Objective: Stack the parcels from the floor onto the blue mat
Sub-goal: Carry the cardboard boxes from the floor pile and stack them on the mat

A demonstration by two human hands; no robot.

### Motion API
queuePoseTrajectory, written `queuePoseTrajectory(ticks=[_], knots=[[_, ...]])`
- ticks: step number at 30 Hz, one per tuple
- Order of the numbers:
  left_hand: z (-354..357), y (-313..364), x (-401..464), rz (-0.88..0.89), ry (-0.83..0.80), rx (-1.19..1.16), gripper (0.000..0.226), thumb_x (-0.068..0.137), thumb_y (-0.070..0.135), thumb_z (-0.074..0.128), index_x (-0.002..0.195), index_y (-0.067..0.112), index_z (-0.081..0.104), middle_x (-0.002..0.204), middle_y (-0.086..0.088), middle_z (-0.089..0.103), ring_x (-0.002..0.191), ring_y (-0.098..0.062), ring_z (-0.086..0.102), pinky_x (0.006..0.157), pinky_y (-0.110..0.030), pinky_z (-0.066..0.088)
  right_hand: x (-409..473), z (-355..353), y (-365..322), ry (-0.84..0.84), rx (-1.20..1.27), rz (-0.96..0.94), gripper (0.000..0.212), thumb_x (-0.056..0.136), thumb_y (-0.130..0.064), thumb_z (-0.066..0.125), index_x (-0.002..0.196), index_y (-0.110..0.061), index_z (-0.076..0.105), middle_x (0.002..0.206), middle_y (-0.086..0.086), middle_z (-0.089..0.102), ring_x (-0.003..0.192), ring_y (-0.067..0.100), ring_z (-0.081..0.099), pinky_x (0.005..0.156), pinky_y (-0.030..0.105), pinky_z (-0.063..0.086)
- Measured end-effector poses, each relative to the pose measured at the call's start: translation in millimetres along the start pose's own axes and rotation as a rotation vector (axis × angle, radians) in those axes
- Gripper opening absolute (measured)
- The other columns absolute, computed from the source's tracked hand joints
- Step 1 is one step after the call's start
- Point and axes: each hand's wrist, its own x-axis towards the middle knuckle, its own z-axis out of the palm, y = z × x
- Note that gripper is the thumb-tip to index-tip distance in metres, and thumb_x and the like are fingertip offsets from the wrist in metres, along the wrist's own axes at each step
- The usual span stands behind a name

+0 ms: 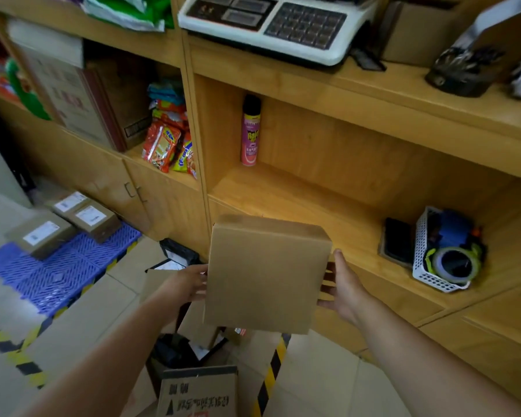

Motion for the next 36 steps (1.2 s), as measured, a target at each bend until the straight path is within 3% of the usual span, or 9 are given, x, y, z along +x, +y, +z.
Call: queuePoseTrajectory(ticks=[5,9,13,18,23,26,28,31,36], knots=[[-12,14,-3,-0.047,0.034,-0.111,0.046,0.097,0.051,0.033,0.091,0.015,0.061,0.095,-0.006,0.063,0.089,-0.02,0.058,0.089,-0.043,0.047,-11,1,-15,-0.027,0.035,-0.005,0.047,0.095,-0.06,0.029,0.095,-0.022,0.056,0.102,0.002,0.06,0.102,0.026,0.055,0.09,0.052,0.041],[-21,21,-4,-0.068,-0.039,-0.101,0.058,0.087,0.068,0.034,0.103,0.018,0.058,0.104,-0.008,0.06,0.099,-0.026,0.056,0.082,-0.043,0.048,-15,1,-14,0.023,0.001,-0.005,0.046,0.096,-0.055,0.034,0.092,-0.015,0.057,0.092,0.007,0.063,0.091,0.026,0.059,0.086,0.047,0.05],[-24,22,-8,-0.082,-0.101,-0.066,0.051,0.083,0.052,0.06,0.118,0.015,0.053,0.107,-0.012,0.062,0.096,-0.027,0.061,0.064,-0.035,0.052,-21,6,-13,0.011,-0.028,-0.008,0.045,0.095,-0.053,0.042,0.083,-0.012,0.057,0.076,0.008,0.063,0.075,0.026,0.057,0.065,0.033,0.046],[-24,16,-9,-0.044,-0.081,-0.08,0.043,0.084,0.026,0.066,0.121,0.016,0.048,0.107,-0.009,0.059,0.092,-0.023,0.06,0.06,-0.03,0.049,-22,10,-8,0.006,0.011,-0.088,0.03,0.092,-0.034,0.059,0.109,-0.011,0.054,0.105,0.014,0.066,0.095,0.031,0.061,0.07,0.035,0.048],[-29,6,-21,0.045,-0.102,-0.136,0.044,0.083,0.01,0.062,0.123,0.024,0.048,0.114,0.001,0.057,0.099,-0.021,0.057,0.069,-0.034,0.047,-30,12,-6,-0.047,0.042,-0.082,0.041,0.084,-0.026,0.07,0.117,-0.007,0.055,0.111,0.012,0.065,0.106,0.026,0.058,0.069,0.036,0.048],[-31,1,-32,0.098,-0.099,-0.164,0.048,0.086,0.005,0.054,0.127,0.029,0.047,0.113,0.001,0.057,0.098,-0.023,0.056,0.071,-0.033,0.046,-36,12,-6,-0.128,-0.009,-0.074,0.019,0.085,-0.027,0.068,0.099,-0.014,0.068,0.095,0.005,0.069,0.098,0.022,0.059,0.081,0.038,0.045],[-32,0,-42,0.106,-0.078,-0.159,0.05,0.086,0.007,0.051,0.127,0.035,0.046,0.114,-0.002,0.057,0.1,-0.025,0.056,0.073,-0.034,0.046,-43,12,-6,-0.176,-0.037,-0.068,0.014,0.084,-0.028,0.068,0.092,-0.017,0.068,0.088,0.002,0.069,0.092,0.02,0.058,0.077,0.035,0.045],[-36,-6,-57,0.105,-0.043,-0.136,0.053,0.085,0.01,0.05,0.126,0.043,0.046,0.119,-0.005,0.057,0.104,-0.028,0.056,0.079,-0.036,0.047,-53,7,-4,-0.233,-0.084,-0.071,0.029,0.082,-0.028,0.069,0.107,-0.015,0.065,0.091,0.001,0.071,0.092,0.018,0.061,0.067,0.031,0.049],[-23,-24,-93,0.194,0.223,-0.159,0.07,0.082,0.015,0.064,0.143,0.033,0.033,0.139,0.002,0.043,0.115,-0.021,0.048,0.091,-0.034,0.042,-75,-7,13,-0.294,-0.078,-0.1,0.042,0.08,-0.021,0.072,0.118,-0.009,0.059,0.091,0.003,0.07,0.085,0.017,0.062,0.059,0.029,0.052]])
